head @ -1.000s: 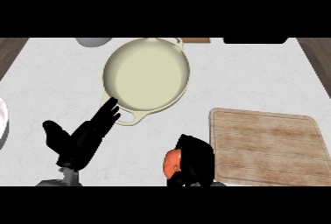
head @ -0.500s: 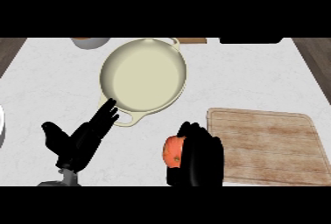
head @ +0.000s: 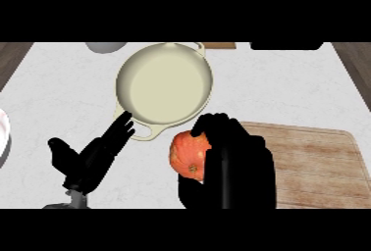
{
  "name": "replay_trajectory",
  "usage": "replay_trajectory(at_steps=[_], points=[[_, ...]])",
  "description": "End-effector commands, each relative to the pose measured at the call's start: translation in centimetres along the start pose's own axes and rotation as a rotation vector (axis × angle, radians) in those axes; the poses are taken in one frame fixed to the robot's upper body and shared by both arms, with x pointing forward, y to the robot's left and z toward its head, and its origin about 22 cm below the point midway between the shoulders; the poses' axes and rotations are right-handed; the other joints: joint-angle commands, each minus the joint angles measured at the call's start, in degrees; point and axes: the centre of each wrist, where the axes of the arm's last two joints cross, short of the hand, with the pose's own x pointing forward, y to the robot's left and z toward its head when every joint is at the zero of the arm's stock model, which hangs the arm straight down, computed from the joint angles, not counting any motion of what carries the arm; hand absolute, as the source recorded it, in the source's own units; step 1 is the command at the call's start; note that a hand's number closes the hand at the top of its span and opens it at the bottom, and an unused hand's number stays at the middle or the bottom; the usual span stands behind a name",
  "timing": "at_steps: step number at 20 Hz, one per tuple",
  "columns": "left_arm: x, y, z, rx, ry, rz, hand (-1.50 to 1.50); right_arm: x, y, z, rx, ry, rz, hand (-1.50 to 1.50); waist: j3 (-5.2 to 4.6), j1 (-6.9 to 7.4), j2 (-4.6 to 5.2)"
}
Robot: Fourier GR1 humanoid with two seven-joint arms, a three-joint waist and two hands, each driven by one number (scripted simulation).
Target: Pick the squash from the cutting board and place it in the pot
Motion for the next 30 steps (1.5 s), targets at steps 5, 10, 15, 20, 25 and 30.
replay_trajectory(at_steps=[5, 10, 15, 20, 25, 30], points=[[-0.5, -0.4, -0.4, -0.01, 0.004, -0.006, 0.0, 4.1, -2.9, -4.6, -0.021, 0.159, -0.059, 1.5, -0.02, 0.9, 0.34], [1.3, 0.0, -1.3, -0.006, -0.013, 0.0, 0.0, 5.2, -3.4, -9.9, 0.027, 0.2, -0.074, 1.5, 0.01, 1.21, 0.61], [-0.2, 0.0, -0.3, -0.032, -0.007, -0.005, 0.0, 6.0, -1.0, -14.1, 0.02, 0.164, -0.075, 1.5, 0.05, 1.35, 0.69], [0.1, -0.9, -0.5, -0.033, -0.01, -0.01, 0.0, 7.4, 1.0, -18.1, 0.063, 0.156, -0.075, 1.5, 0.03, 2.53, 0.98], [2.1, -1.8, -1.8, -0.079, -0.032, -0.023, 0.0, 7.7, 3.3, -20.9, 0.064, 0.158, -0.054, 1.5, 0.01, 3.45, 1.38], [2.5, -2.1, -2.4, -0.07, -0.03, -0.024, 0.0, 5.6, 6.5, -22.1, 0.072, 0.158, -0.081, 1.5, 0.02, 4.07, 1.71]])
